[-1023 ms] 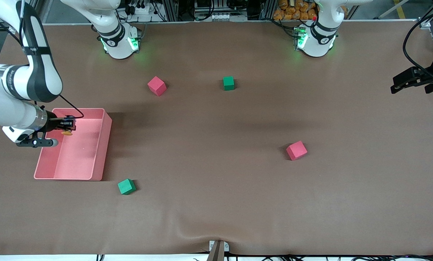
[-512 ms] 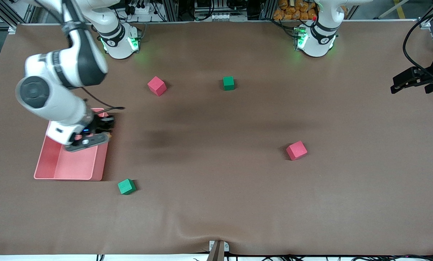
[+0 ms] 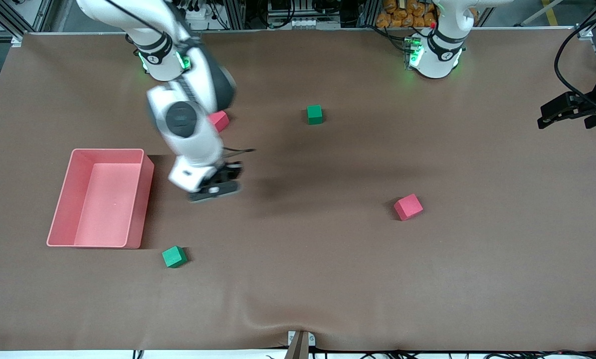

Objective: Place and upright button with both arms
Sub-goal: 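Lift the button with the right gripper and carry it to mid-table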

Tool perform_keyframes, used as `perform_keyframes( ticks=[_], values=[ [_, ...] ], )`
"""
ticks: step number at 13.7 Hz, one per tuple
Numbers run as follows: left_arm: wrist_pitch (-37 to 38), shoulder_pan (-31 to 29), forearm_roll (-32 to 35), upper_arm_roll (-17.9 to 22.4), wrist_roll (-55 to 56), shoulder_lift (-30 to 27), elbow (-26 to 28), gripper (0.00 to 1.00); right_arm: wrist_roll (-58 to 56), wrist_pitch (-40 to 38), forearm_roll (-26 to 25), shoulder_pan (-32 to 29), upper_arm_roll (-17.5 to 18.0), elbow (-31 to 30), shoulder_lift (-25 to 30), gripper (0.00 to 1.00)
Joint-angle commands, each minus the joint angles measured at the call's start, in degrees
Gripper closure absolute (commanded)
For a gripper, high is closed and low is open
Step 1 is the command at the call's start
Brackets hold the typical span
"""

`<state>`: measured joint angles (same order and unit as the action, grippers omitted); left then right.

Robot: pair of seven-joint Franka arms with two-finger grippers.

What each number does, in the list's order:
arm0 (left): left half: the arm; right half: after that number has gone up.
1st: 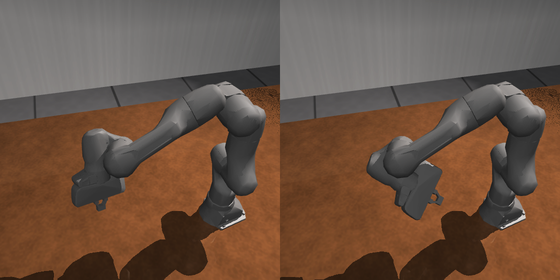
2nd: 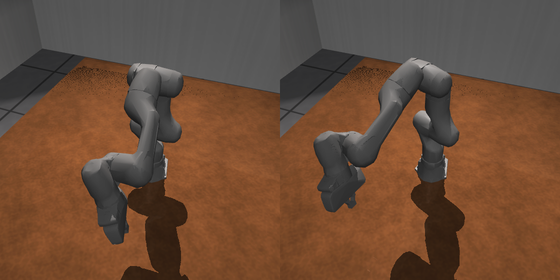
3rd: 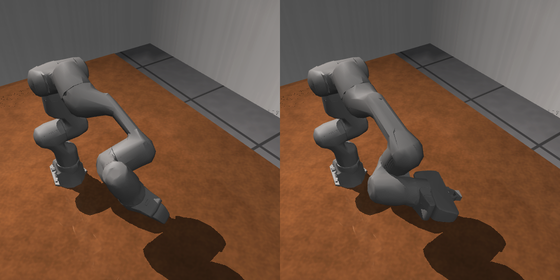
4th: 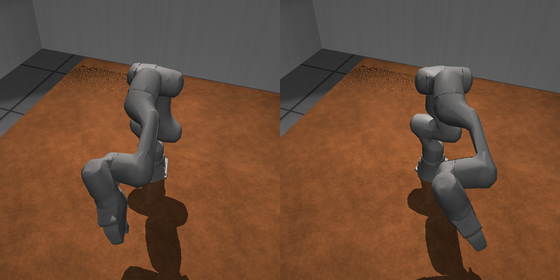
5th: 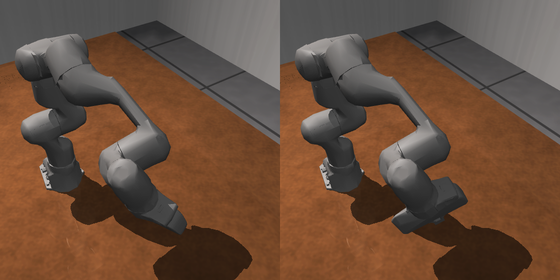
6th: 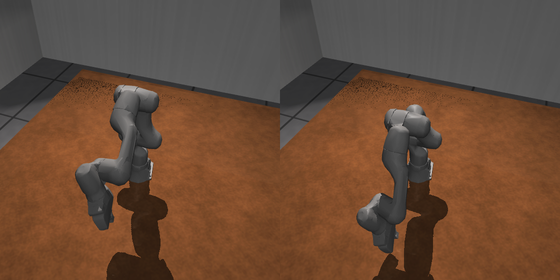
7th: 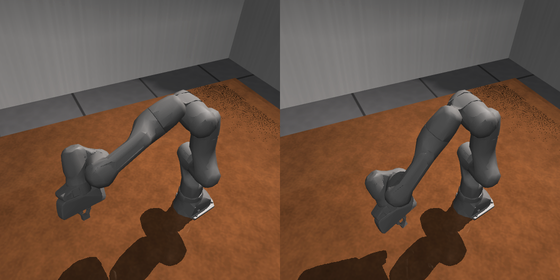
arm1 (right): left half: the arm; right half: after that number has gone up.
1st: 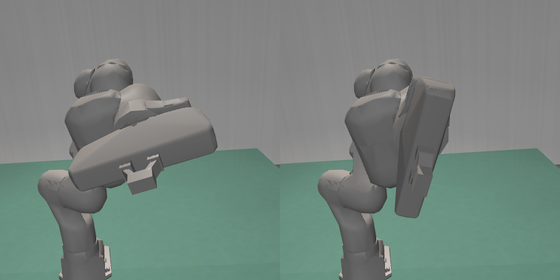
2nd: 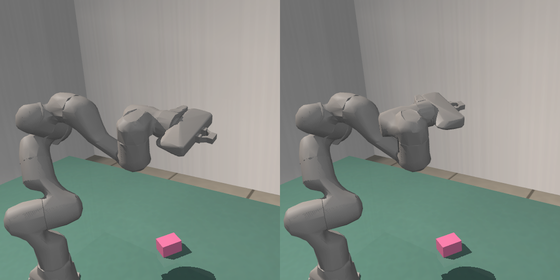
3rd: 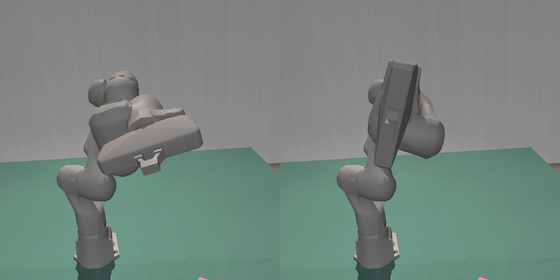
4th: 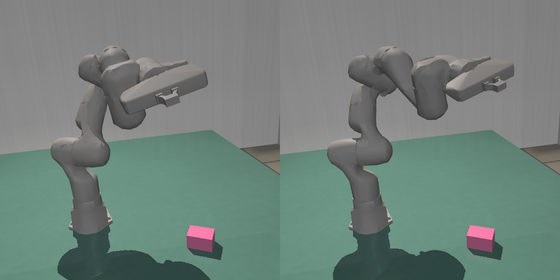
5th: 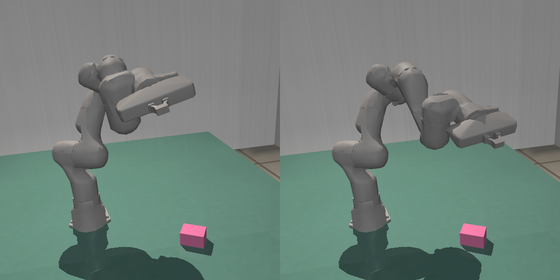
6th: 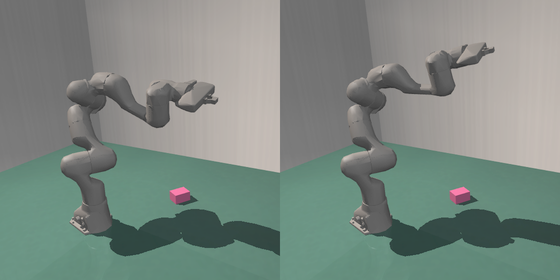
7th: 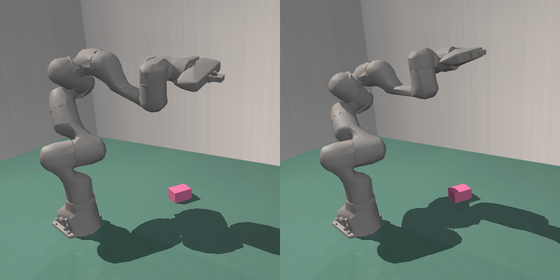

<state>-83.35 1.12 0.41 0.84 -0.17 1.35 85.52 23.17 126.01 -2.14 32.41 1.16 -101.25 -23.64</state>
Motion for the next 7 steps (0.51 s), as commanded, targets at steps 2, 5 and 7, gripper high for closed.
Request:
perform_keyframes(
  ticks=[2, 5, 7],
  values=[
    [0.56, -0.42, -0.58, -0.05, -1.06, 0.24, -0.88, 0.00, 13.70, 0.90, -0.84, 7.47, -1.07, 13.24, -12.81, 1.00],
    [0.56, -0.42, -0.32, -0.05, -1.06, 0.24, -0.88, 0.00, 24.00, 1.08, -3.21, 10.74, -1.34, 20.46, -18.98, 1.00],
    [0.56, -0.42, -0.49, -0.05, -1.06, 0.24, -0.88, 0.00, 25.86, 2.21, -3.30, 11.80, -1.34, 22.49, -21.26, 1.00]
  ],
)
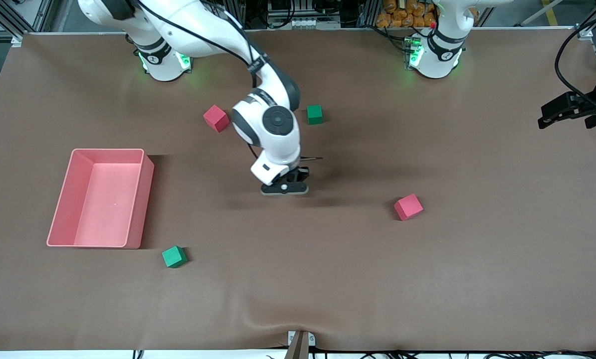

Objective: Place and upright button with both arms
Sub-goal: 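Lift the button with the right gripper and carry it to mid-table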

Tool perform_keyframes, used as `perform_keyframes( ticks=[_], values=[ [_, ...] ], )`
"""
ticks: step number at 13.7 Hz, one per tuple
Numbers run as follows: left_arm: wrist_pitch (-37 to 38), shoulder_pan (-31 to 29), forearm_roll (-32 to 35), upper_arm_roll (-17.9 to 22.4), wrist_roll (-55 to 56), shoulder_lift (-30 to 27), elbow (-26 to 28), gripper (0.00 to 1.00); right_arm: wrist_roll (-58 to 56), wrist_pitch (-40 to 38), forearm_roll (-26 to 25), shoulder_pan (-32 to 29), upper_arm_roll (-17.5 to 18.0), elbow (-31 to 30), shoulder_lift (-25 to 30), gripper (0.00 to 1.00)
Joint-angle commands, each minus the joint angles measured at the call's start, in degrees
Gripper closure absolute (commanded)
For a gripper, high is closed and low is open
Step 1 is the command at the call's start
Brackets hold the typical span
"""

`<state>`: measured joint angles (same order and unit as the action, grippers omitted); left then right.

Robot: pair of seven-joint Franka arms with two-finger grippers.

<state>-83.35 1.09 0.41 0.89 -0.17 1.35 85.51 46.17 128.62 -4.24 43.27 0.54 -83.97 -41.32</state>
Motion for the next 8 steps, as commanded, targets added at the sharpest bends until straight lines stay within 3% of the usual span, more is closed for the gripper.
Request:
perform_keyframes(
  ticks=[1, 3, 6, 7, 8],
  values=[
    [0.56, -0.38, -0.49, -0.10, -1.06, 0.24, -0.88, 0.00, 3.65, 2.05, -1.20, 1.29, -0.72, 6.09, -4.90, 1.00],
    [0.56, -0.38, -0.58, -0.10, -1.06, 0.24, -0.88, 0.00, 6.81, 6.37, -1.20, 1.90, -0.72, 8.03, -7.88, 1.00],
    [0.56, -0.38, -0.67, -0.10, -1.06, 0.24, -0.88, 0.00, 7.53, 6.65, -1.38, 3.49, -0.80, 11.37, -11.50, 1.00],
    [0.56, -0.47, -0.67, -0.10, -1.06, 0.24, -0.88, 0.00, 7.53, 6.30, -1.55, 3.84, -0.80, 11.29, -11.50, 0.89],
    [0.56, -0.47, -0.67, -0.10, -1.06, 0.24, -0.96, 0.00, 7.53, 5.95, -1.82, 4.19, -0.80, 11.12, -11.33, 0.49]
  ],
)
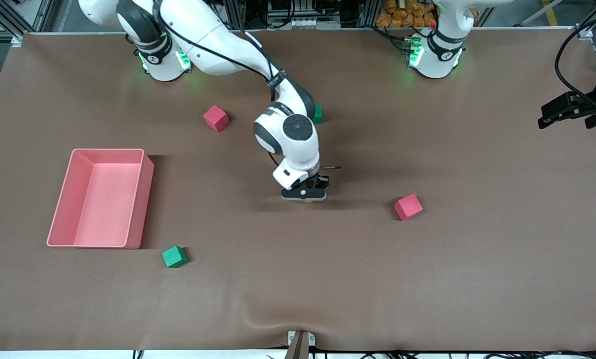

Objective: Place and upright button with both arms
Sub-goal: 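Lift the button with the right gripper and carry it to mid-table, then lower the button upright onto the table and open the right gripper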

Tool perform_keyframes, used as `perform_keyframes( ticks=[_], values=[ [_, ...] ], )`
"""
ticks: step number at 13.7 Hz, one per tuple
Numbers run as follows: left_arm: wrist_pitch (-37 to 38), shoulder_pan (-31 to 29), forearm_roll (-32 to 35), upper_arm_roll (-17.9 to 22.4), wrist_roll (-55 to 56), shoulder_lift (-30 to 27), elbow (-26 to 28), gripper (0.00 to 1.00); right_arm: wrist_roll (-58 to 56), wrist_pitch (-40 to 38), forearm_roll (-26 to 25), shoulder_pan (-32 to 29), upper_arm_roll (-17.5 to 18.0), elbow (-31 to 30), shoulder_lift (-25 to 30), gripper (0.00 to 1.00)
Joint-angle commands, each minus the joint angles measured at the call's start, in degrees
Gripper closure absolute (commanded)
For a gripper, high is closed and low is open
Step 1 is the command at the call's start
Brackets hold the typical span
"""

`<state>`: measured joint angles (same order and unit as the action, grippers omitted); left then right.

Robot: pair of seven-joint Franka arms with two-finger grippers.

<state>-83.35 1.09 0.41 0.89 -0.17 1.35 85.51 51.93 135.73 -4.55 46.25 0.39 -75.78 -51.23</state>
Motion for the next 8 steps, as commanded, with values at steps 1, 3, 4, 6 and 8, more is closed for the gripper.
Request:
perform_keyframes(
  ticks=[1, 3, 4, 6, 8],
  values=[
    [0.56, -0.47, -0.67, -0.10, -1.06, 0.23, -0.96, 0.00, 1.77, -1.26, -1.68, 1.30, -0.74, 2.65, -1.15, 0.00],
    [0.56, -0.47, -0.67, -0.10, -1.06, 0.23, -0.87, 0.00, 1.69, -2.83, -1.69, 1.12, -0.74, 2.74, -0.45, 0.00],
    [0.56, -0.38, -0.67, -0.10, -0.97, 0.23, -0.87, 0.00, 1.60, -6.41, -1.77, 0.78, -0.92, 3.09, 0.51, 0.00],
    [0.64, -0.38, -0.76, -0.10, -1.06, 0.23, -0.87, 0.00, 1.16, -15.36, -1.69, 0.42, -1.45, 3.27, 3.41, 0.00],
    [0.64, 0.23, -0.32, -0.19, -0.62, 0.23, -0.87, 0.00, 1.07, -22.76, -1.60, -0.80, -1.27, 3.27, 8.05, 0.00]
  ],
)
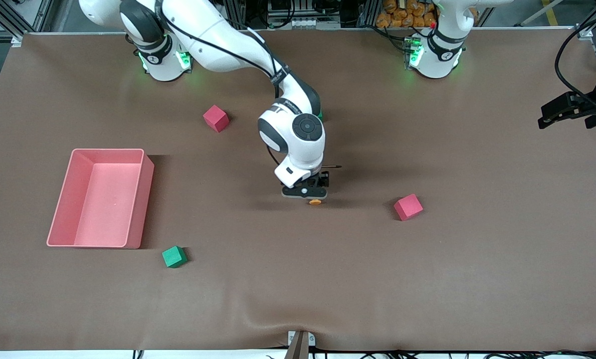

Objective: Place and upright button with both arms
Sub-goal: 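Lower the button upright onto the table and open the right gripper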

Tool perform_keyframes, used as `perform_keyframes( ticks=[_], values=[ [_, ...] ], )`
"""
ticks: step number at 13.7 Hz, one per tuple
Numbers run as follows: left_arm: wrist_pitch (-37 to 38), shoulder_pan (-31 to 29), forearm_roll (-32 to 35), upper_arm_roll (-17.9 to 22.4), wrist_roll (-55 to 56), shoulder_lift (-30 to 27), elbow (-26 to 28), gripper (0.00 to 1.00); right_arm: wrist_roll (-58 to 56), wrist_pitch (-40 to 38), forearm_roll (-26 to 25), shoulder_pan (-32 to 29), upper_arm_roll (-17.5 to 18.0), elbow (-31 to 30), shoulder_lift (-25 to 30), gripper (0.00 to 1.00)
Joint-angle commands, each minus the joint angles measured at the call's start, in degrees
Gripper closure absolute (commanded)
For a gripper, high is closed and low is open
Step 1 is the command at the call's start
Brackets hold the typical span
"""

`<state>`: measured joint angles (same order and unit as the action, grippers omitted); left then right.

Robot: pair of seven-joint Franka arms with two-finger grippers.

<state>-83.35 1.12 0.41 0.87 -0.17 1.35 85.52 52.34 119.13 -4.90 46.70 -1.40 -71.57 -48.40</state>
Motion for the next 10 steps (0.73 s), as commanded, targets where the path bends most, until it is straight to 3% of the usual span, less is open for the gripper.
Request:
perform_keyframes(
  ticks=[1, 6, 10],
  values=[
    [0.90, 0.20, -0.32, -0.26, -0.71, 0.32, -0.88, 0.00, 0.05, -9.50, -1.43, -2.05, 0.35, -0.94, 6.90, 0.00],
    [1.52, 0.11, -0.76, -0.34, -0.71, 0.41, -0.62, 0.00, -16.62, -25.42, -2.48, -7.75, -0.71, -1.91, 15.51, 0.00],
    [5.46, 0.37, -1.81, -0.61, -1.06, 4.00, -0.35, 0.00, -32.51, -30.88, -4.32, -14.26, -0.71, -4.00, 18.33, 0.00]
  ],
)
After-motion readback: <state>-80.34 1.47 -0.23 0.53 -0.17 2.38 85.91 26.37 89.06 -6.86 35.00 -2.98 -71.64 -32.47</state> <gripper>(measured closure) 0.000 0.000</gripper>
